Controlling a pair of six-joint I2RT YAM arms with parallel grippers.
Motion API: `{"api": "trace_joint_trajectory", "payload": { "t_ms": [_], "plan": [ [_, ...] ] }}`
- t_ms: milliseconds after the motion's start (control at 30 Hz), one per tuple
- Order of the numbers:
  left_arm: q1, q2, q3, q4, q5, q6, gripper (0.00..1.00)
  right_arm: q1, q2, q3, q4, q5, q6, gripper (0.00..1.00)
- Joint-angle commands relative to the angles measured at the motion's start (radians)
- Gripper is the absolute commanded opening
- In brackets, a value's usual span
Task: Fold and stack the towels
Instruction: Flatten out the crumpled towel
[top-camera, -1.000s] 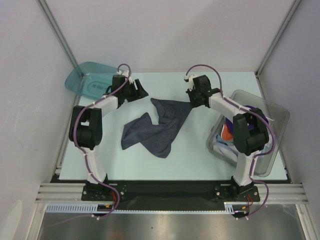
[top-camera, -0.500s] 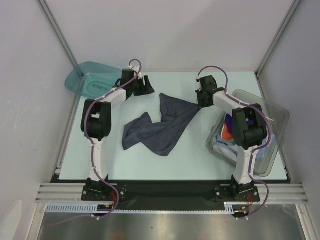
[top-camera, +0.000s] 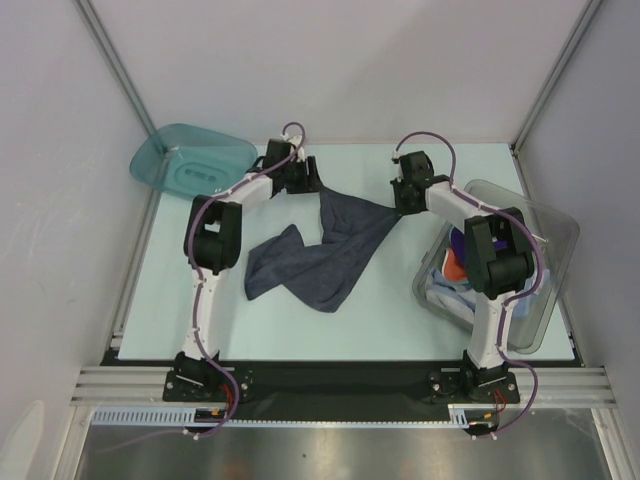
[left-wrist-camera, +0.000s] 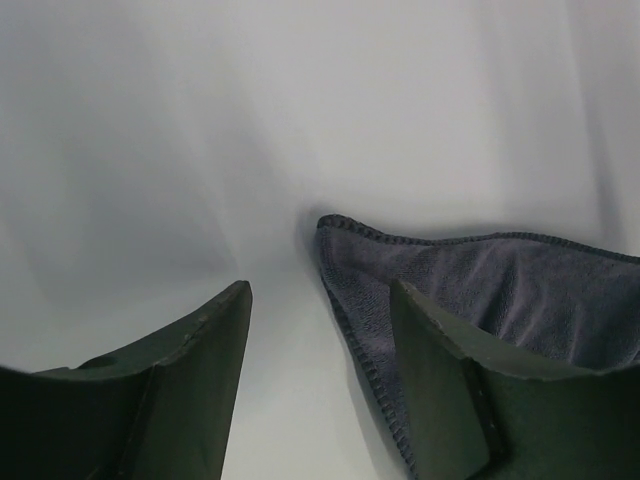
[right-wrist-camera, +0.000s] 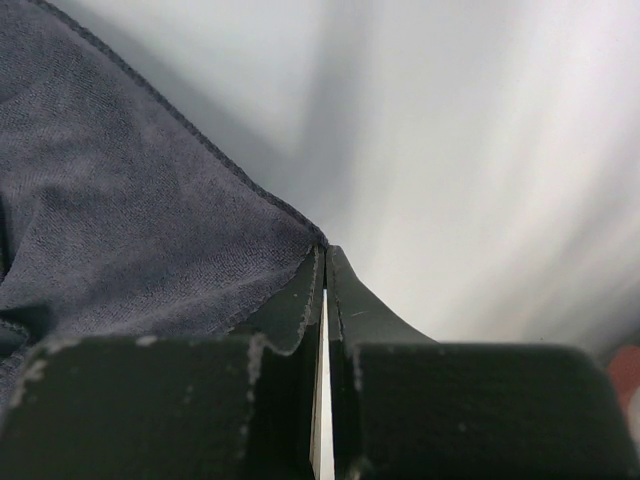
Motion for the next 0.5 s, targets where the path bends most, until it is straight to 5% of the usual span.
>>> {"api": "trace_joint_trajectory", "payload": {
  "t_ms": [0,267,367,433,467],
  "plan": [
    [-0.024,0.022,0.062,-0.016,-0.02,0.006,0.6,-0.005,-0.014,0.013,0.031,-0.014,0.0,0.0],
    [-0.044,0.058,0.112,-0.042,-0.034,-0.026,0.4,-0.005,-0.028,-0.007,0.048,-0.028,-0.007,0.0],
    [-0.044,0.081,0.164,-0.062,-0.028,-0.039,0.24,-0.003,-0.037,-0.008,0.057,-0.031,-0.008,0.0],
    [-0.044,0.101,0.213,-0.081,-0.018,-0.045,0.0,-0.002,-0.045,-0.004,0.066,-0.029,-0.008,0.0],
    [-0.044,0.106,0.23,-0.088,-0.018,-0.046,0.0,0.0,-0.046,0.0,0.071,-0.02,-0.008,0.0]
  ]
}}
